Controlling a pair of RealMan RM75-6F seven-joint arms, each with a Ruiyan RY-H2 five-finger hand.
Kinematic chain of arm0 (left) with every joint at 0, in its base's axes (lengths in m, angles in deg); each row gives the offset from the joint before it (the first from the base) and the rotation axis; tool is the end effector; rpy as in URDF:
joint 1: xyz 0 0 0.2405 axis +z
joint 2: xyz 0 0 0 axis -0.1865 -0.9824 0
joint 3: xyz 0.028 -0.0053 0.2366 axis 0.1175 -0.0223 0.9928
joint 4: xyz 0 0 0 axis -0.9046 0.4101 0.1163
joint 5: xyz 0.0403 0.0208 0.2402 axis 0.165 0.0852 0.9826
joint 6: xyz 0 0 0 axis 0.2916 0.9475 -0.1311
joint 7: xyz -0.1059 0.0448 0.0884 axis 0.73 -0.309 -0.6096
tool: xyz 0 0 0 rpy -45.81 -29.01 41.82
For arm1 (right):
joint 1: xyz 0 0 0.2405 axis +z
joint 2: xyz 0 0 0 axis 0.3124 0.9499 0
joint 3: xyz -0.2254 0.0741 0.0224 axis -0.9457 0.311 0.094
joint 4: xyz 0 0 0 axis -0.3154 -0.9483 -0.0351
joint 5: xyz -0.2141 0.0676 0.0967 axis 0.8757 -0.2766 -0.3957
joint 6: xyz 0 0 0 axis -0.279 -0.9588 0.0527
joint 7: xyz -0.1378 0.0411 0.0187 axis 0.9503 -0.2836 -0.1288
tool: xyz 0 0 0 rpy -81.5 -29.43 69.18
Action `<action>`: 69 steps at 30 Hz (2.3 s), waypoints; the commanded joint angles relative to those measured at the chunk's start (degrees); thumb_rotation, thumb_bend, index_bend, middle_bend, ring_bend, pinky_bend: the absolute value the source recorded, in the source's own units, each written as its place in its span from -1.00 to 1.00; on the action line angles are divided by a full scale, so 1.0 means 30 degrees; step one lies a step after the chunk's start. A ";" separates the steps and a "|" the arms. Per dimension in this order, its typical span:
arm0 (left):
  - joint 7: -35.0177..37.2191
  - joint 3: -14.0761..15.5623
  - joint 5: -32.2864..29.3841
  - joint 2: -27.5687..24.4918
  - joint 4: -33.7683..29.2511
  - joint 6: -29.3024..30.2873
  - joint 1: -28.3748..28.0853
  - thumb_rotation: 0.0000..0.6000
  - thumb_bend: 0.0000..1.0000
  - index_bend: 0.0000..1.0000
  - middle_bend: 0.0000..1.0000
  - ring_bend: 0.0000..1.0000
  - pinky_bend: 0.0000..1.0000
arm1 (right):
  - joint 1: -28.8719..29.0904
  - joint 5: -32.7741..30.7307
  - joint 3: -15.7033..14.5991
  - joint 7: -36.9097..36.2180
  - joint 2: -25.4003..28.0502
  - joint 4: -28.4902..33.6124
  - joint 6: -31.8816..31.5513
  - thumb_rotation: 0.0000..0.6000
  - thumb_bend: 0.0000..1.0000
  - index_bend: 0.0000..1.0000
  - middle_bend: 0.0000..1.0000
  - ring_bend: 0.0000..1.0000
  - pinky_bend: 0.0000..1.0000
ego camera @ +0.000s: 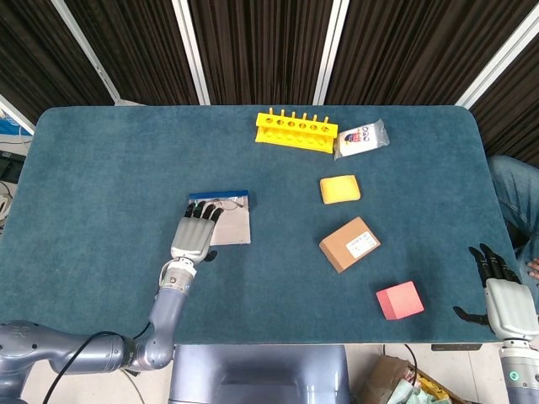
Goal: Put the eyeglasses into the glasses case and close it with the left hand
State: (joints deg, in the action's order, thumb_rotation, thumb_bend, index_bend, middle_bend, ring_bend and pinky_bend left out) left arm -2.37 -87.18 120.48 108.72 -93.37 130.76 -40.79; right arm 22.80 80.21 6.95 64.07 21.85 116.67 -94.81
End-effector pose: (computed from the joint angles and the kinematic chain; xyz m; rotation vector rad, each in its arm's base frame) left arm -0.0839 0.3205 -0.0931 -1.7229 -0.9485 -0.7105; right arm -0.3140 -0.1862 0.1145 1.2869 -1.0334 0.7477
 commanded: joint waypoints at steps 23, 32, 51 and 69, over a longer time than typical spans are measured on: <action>-0.0260 0.0120 0.0797 0.1389 0.2030 -0.1128 0.0649 1.00 -0.53 -0.83 -0.68 -0.84 -0.60 | 0.0011 -0.0179 -0.0003 -0.0028 0.0087 0.0090 0.0116 1.00 -0.64 -0.85 -0.95 -0.80 -0.55; -0.0582 -0.0144 0.0843 0.1932 0.2945 -0.1303 0.0601 1.00 -0.53 -0.83 -0.68 -0.84 -0.60 | 0.0032 -0.0220 0.0012 0.0014 0.0084 0.0097 0.0131 1.00 -0.65 -0.85 -0.95 -0.80 -0.55; -0.0875 -0.0899 0.0701 0.2859 0.4745 -0.1833 0.0503 1.00 -0.51 -0.77 -0.68 -0.84 -0.60 | 0.0039 -0.0068 0.0020 0.0043 0.0021 -0.0014 -0.0012 1.00 -0.64 -0.85 -0.95 -0.80 -0.55; -0.0672 -0.1221 0.1303 0.3298 0.5400 -0.1932 0.0583 1.00 -0.36 -0.58 -0.68 -0.84 -0.62 | 0.0012 0.0242 0.0009 -0.0102 -0.0094 -0.0201 -0.0214 1.00 -0.64 -0.85 -0.95 -0.80 -0.55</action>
State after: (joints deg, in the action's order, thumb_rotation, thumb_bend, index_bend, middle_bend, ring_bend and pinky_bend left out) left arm -4.42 -90.82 124.34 118.56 -77.22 124.92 -39.05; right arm 22.84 80.94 6.97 63.76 21.57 116.06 -95.45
